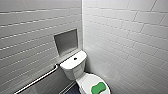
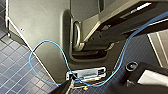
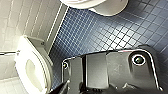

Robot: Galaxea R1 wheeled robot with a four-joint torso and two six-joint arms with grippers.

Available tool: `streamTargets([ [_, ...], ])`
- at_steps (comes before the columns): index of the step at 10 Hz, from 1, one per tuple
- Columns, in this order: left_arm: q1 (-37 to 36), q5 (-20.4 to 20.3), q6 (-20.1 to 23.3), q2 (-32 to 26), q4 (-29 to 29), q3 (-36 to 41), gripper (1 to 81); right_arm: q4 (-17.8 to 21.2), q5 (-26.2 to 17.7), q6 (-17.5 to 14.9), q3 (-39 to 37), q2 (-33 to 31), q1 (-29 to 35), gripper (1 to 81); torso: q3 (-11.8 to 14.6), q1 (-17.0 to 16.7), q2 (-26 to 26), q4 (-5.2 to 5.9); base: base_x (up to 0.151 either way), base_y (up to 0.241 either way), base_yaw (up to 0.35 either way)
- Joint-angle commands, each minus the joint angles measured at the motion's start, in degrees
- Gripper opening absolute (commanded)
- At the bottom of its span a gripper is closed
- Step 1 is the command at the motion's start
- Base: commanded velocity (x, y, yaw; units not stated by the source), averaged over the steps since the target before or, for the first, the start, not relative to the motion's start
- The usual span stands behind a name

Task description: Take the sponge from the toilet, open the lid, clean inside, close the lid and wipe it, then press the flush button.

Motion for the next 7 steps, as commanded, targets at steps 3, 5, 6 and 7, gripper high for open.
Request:
streamTargets([
  [3, 2.6, 1.7, 0.0, 0.6, -0.2, 0.8, 81.1, 1.4, -4.4, -0.1, 3.2, -2.8, 7.1, 81.1, -8.0, 5.7, -8.9, 0.0, 0.0, 0.0, 0.0],
  [5, 2.8, 1.8, 0.0, 0.8, -0.2, 0.9, 81.1, 2.3, -4.3, 0.5, 3.5, -2.8, 9.2, 81.1, -11.8, 8.1, -12.7, 0.0, 0.0, 0.0, 0.0],
  [6, 3.0, 1.8, 0.0, 0.9, -0.2, 1.0, 81.1, 2.6, -4.2, 1.2, 3.1, -2.6, 10.4, 81.1, -13.6, 9.3, -14.6, 0.0, 0.0, 0.0, 0.0],
  [7, 3.1, 1.8, 0.0, 1.1, -0.2, 1.0, 81.1, 2.7, -4.2, 2.2, 2.4, -2.4, 11.7, 81.1, -15.6, 10.7, -16.7, 0.0, 0.0, 0.0, 0.0],
])
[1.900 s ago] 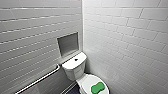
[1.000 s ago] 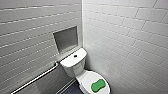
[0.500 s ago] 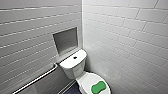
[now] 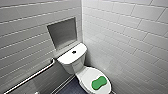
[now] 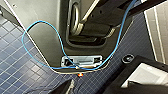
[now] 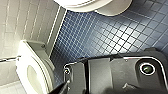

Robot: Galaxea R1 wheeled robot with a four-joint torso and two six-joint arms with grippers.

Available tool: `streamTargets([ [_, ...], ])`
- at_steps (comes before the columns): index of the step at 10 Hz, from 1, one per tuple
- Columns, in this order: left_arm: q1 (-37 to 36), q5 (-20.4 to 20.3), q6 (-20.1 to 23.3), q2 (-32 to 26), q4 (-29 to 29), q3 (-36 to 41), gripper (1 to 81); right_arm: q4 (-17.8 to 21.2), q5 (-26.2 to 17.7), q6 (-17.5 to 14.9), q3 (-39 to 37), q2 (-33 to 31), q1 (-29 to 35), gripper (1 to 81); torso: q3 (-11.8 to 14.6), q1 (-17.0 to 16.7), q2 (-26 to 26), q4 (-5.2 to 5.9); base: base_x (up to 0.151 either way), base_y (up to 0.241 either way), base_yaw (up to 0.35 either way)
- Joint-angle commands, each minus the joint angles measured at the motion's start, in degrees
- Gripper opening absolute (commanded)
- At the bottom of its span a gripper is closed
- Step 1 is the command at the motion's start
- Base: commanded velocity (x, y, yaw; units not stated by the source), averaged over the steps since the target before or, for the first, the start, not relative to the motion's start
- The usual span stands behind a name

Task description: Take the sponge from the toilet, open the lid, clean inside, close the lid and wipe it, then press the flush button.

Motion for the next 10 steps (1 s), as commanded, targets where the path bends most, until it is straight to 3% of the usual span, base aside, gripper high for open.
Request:
streamTargets([
  [1, 1.2, 4.0, 0.0, 0.3, -0.1, 0.8, 81.1, 1.7, -3.3, 2.1, -0.1, -1.8, 6.9, 81.1, -5.3, 3.6, -5.6, 0.0, 0.0, 0.0, 0.0],
  [2, 1.3, 4.0, 0.0, 0.4, -0.1, 0.8, 81.1, 1.7, -3.4, 2.8, -0.9, -1.5, 8.7, 81.1, -7.1, 4.9, -7.6, 0.0, 0.0, 0.0, 0.0],
  [3, 1.6, 4.0, 0.0, 0.6, -0.1, 0.8, 81.1, 1.6, -3.8, 3.8, -1.6, -1.1, 10.7, 81.1, -3.9, 6.3, -9.8, 0.0, 0.0, 0.0, 0.0],
  [4, 1.7, 4.0, 0.0, 0.8, -0.2, 0.8, 81.1, 1.6, -5.2, 5.3, -2.0, -0.7, 12.6, 81.1, -5.5, 7.6, -11.8, 0.0, 0.0, 0.0, 0.0],
  [8, 2.2, 3.9, 0.0, 1.2, -0.4, 0.8, 81.1, 1.7, -6.2, 9.4, -6.1, 2.7, 16.2, 81.1, -6.7, 12.1, -19.0, 0.0, 0.0, 0.0, 0.0],
  [10, 2.4, 4.0, 0.0, 1.3, -0.3, 0.8, 81.1, 1.3, -6.0, 12.9, -7.2, 4.1, 17.9, 81.1, -12.1, 14.9, -23.3, 0.0, 0.0, 0.0, 0.0],
])
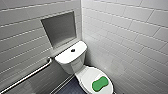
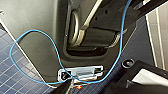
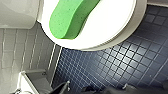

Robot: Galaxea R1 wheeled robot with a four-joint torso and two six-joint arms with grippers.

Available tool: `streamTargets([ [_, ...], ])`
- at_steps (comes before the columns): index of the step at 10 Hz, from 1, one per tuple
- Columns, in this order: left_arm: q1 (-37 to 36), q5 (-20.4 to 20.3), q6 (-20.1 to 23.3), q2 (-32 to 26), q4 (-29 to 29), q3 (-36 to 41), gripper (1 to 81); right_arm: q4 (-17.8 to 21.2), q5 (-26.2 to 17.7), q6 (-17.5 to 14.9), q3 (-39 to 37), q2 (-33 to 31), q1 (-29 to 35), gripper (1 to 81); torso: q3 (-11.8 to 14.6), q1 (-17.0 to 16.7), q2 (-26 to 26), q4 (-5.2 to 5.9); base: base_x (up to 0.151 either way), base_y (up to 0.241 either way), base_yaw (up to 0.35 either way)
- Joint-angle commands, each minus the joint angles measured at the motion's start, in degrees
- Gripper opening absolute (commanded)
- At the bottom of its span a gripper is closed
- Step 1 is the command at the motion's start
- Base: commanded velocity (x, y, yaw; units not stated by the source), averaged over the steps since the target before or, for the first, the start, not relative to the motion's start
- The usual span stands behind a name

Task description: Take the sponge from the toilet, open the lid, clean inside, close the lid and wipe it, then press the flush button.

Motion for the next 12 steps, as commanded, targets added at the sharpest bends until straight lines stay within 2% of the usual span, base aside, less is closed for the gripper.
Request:
streamTargets([
  [1, 2.1, 4.3, 0.0, 0.2, -0.1, 0.8, 81.1, 0.7, -2.9, 1.8, -0.4, -0.8, 6.5, 81.1, -5.2, 3.6, -5.6, 0.0, 0.0, 0.0, 0.0],
  [3, 2.1, 4.3, 0.0, 0.4, -0.1, 0.4, 81.1, 0.7, -3.0, 3.3, -1.0, -0.1, 8.5, 81.1, -8.5, 5.9, -9.2, 0.0, 0.0, 0.0, 0.0],
  [4, 2.1, 4.3, 0.0, 0.7, -0.1, -0.1, 81.1, 1.0, -3.2, 4.1, -1.1, -0.5, 10.0, 81.1, -5.2, 7.3, -11.4, 0.0, 0.0, 0.0, 0.0],
  [5, 2.1, 4.3, 0.0, 0.9, -0.1, -0.2, 81.1, 1.0, -3.3, 4.8, -0.7, -0.8, 11.4, 81.1, -6.7, 8.3, -13.0, 0.0, 0.0, 0.0, 0.0],
  [9, 2.1, 4.2, 0.0, 0.9, -0.2, -0.2, 81.1, 0.9, -4.1, 8.9, -4.1, 3.6, 14.6, 81.1, -7.9, 13.0, -20.6, 0.0, 0.0, 0.0, 0.0],
  [10, 2.1, 4.2, 0.0, 0.9, -0.2, -0.2, 81.1, 0.8, -5.0, 9.7, -5.1, 5.3, 15.5, 81.1, -13.3, 14.4, -22.6, 0.0, 0.0, 0.0, 0.0],
  [11, 2.0, 4.2, 0.0, 1.0, -0.2, -0.2, 81.1, 0.9, -5.0, 10.1, -6.2, 6.6, 16.4, 81.1, -13.7, 15.4, -24.4, 0.0, 0.0, 0.0, 0.0],
  [12, 2.1, 4.2, 0.0, 1.1, -0.2, -0.2, 81.1, 1.0, -5.1, 10.6, -6.4, 7.3, 17.9, 81.1, -11.5, 16.4, -26.1, 0.0, 0.0, 0.0, 0.0],
])
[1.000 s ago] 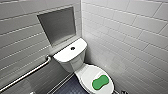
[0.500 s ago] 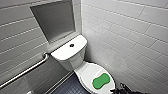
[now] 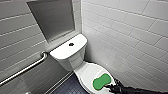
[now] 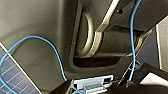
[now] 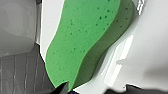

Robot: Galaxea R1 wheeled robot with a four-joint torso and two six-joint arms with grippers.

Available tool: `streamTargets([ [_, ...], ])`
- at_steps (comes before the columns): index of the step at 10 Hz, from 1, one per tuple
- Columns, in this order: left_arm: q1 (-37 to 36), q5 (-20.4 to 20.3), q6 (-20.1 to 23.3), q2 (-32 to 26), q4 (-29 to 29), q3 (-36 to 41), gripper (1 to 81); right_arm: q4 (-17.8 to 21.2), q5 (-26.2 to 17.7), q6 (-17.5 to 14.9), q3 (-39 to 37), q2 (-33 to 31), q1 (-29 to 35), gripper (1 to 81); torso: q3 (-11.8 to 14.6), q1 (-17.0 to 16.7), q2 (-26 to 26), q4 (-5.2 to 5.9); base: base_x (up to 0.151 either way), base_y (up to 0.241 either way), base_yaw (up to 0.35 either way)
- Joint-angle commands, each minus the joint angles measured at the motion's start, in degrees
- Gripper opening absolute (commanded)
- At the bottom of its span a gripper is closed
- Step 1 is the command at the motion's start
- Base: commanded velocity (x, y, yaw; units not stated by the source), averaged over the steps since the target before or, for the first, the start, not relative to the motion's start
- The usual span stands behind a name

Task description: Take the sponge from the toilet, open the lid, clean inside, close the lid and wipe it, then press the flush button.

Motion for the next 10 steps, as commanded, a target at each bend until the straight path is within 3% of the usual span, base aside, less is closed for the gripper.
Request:
streamTargets([
  [1, 2.1, 4.3, 0.0, 0.2, -0.2, 0.6, 81.1, 0.8, -3.3, 2.4, 0.4, -1.1, 9.7, 81.1, 0.1, -0.1, 0.2, 0.0, 0.0, 0.0, 0.0],
  [4, 2.1, 4.3, 0.0, 0.4, -0.2, 0.6, 81.1, 0.7, -5.5, 5.5, 0.2, -0.5, 12.6, 81.1, -1.8, 1.1, -2.3, 0.0, 0.0, 0.0, 0.0],
  [5, 2.1, 4.3, 0.0, 0.6, -0.2, 0.6, 81.1, 0.7, -5.5, 7.0, -0.5, 0.0, 12.7, 81.1, -1.8, 4.8, -8.0, 0.0, 0.0, 0.0, 0.0],
  [6, 2.1, 4.3, 0.0, 0.7, -0.2, 0.6, 81.1, 0.7, -5.5, 7.9, -1.4, 0.9, 12.6, 81.1, -1.8, 4.9, -8.0, 0.0, 0.0, 0.0, 0.0],
  [7, 2.0, 4.3, 0.0, 0.7, -0.2, 0.6, 81.1, 0.7, -5.5, 9.3, -2.3, 1.6, 12.3, 81.1, -1.8, 1.5, -3.0, 0.0, 0.0, 0.0, 0.0],
  [10, 2.1, 4.3, -0.1, 0.7, -0.2, 0.6, 81.1, 0.7, -5.5, 15.0, -3.2, 4.2, 12.9, 81.1, -1.8, 2.6, -5.1, 0.0, 0.0, 0.0, 0.0],
])
